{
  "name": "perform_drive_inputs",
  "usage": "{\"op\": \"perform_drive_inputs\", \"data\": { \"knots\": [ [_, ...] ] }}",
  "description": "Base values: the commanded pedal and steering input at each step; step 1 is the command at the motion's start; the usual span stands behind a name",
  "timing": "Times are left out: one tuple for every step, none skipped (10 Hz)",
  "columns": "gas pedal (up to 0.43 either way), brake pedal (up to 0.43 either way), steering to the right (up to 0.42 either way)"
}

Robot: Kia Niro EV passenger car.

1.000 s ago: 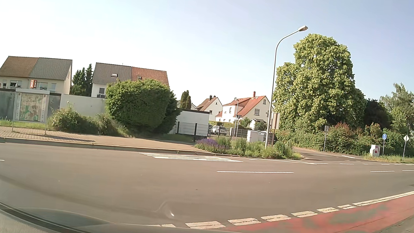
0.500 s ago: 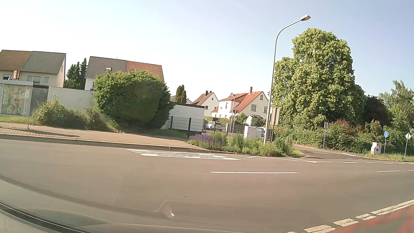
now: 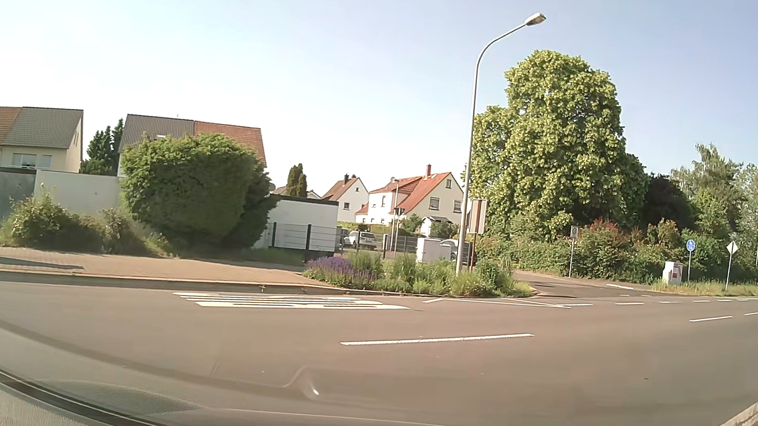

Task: Follow the waypoints while adhering to traffic rules and regulations

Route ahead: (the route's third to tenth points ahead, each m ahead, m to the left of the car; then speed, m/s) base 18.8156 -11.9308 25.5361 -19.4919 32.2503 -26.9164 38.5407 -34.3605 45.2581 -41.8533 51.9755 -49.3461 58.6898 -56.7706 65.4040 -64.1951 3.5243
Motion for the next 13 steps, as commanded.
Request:
{"op": "perform_drive_inputs", "data": {
  "knots": [
    [0.189,0.018,0.294],
    [0.189,0.018,0.328],
    [0.189,0.018,0.353],
    [0.189,0.018,0.370],
    [0.197,0.018,0.389],
    [0.197,0.018,0.394],
    [0.197,0.018,0.395],
    [0.197,0.018,0.395],
    [0.209,0.018,0.396],
    [0.220,0.018,0.395],
    [0.220,0.018,0.395],
    [0.220,0.018,0.396],
    [0.228,0.018,0.394]
  ]
}}
